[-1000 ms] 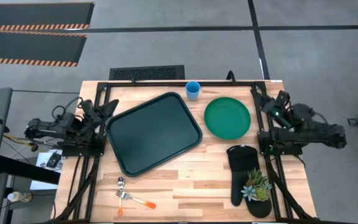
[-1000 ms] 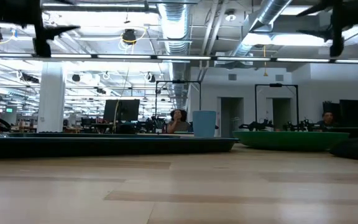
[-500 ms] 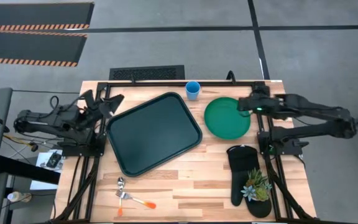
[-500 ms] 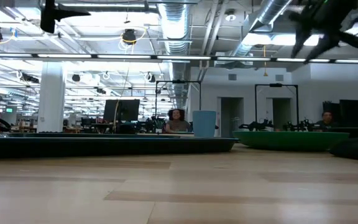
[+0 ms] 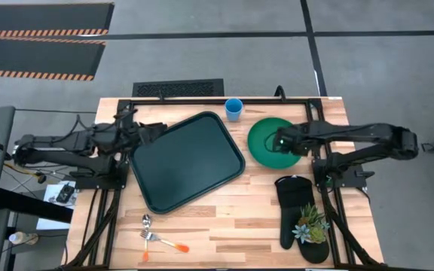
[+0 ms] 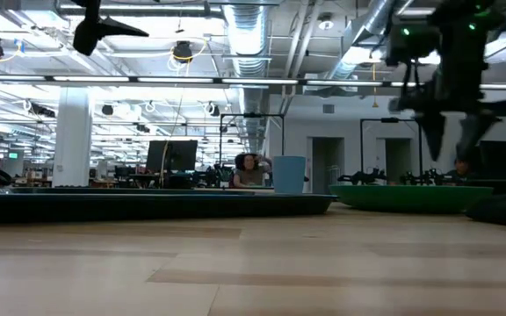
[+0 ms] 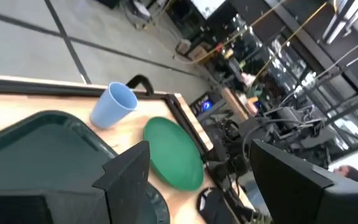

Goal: Pick and place plate/cup/fork/spoon on tray
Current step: Put the green plate on the bottom left of the black tray

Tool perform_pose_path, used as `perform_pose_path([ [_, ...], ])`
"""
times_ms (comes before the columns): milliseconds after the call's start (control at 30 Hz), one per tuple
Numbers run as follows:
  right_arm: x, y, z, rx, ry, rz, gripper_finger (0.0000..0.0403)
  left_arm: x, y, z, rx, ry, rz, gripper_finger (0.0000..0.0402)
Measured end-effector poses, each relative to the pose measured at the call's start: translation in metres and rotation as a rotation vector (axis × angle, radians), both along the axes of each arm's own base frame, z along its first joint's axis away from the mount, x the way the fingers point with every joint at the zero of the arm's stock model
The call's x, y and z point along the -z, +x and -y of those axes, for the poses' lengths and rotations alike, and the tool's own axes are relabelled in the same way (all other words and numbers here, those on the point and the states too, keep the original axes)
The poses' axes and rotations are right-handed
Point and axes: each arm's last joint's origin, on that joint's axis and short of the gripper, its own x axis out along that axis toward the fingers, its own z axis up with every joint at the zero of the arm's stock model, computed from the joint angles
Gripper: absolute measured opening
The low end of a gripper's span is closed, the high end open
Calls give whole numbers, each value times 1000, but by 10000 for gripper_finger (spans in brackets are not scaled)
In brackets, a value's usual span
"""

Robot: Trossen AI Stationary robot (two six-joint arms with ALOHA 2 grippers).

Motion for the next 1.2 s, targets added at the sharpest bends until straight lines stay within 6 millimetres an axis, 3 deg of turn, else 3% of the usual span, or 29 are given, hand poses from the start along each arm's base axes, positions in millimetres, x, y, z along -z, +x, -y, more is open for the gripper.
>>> perform_pose_path([
  [267,27,-23,-14,159,28,-34,201,6,10,-12,-15,-25,-41,260],
  [667,54,-21,-8,280,25,-48,196,12,20,-27,9,-62,-71,260],
  [1000,33,-11,-11,234,-9,-21,192,12,21,-28,17,-59,-73,260],
  [1200,31,-13,-11,251,-20,-56,187,12,21,-28,17,-58,-74,260],
])
